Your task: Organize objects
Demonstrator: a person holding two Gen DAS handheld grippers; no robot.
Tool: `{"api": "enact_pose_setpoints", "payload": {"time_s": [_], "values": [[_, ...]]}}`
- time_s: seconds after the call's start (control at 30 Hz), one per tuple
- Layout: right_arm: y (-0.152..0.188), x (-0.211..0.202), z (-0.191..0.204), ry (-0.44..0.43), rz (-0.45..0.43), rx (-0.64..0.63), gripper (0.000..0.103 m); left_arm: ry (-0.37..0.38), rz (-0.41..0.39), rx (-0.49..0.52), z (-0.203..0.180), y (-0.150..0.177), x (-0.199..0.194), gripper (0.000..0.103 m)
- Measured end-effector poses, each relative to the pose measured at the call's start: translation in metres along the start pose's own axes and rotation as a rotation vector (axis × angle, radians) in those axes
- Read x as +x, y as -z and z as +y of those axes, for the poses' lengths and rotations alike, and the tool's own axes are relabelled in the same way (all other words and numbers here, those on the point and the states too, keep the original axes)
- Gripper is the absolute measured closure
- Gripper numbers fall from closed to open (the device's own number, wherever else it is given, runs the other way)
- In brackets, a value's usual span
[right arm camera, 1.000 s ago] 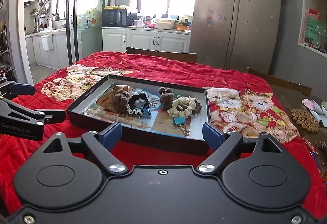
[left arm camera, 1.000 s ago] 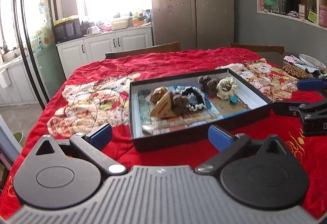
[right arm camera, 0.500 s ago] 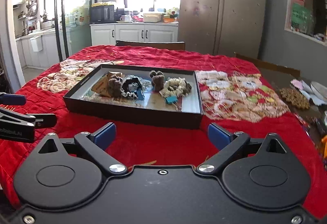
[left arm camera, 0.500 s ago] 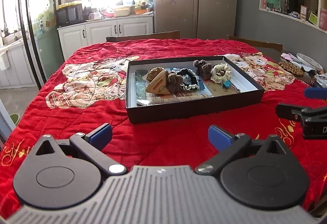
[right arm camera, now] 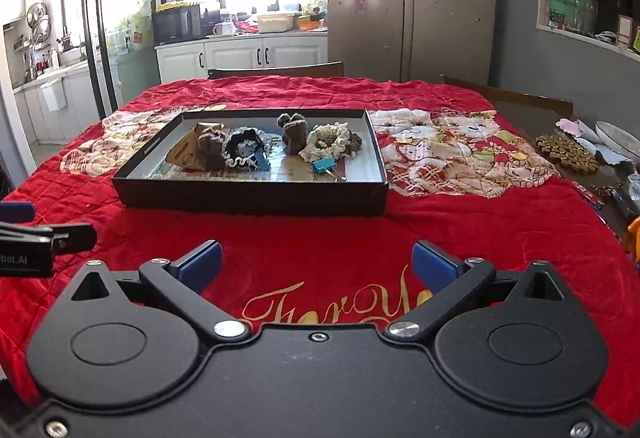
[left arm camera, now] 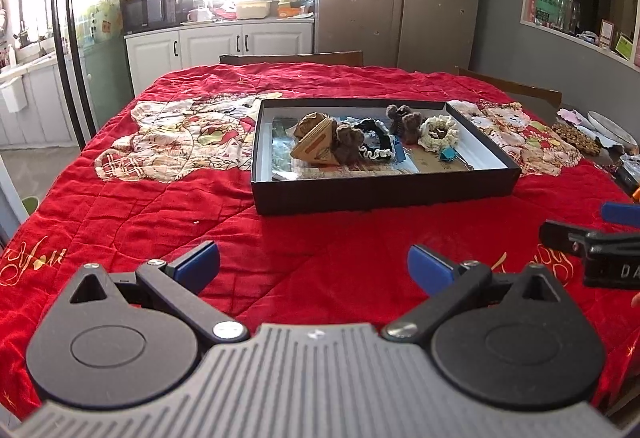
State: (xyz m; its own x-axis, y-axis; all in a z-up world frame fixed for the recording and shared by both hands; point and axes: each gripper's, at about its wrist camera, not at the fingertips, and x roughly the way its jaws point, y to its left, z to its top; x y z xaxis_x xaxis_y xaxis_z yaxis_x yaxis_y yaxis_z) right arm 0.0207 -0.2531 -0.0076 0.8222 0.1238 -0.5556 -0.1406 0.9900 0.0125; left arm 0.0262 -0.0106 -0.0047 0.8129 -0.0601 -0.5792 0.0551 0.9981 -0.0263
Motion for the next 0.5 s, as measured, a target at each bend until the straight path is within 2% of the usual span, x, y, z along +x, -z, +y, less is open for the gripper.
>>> {"api": "enact_pose_setpoints", "payload": {"time_s": [0.5], "values": [[0.0017,0.0025,0.0043,0.001,0.015,0.001,0.001,0.005,0.000,0.009,-0.0047,0.0035,-0.0009,0.000]]}}
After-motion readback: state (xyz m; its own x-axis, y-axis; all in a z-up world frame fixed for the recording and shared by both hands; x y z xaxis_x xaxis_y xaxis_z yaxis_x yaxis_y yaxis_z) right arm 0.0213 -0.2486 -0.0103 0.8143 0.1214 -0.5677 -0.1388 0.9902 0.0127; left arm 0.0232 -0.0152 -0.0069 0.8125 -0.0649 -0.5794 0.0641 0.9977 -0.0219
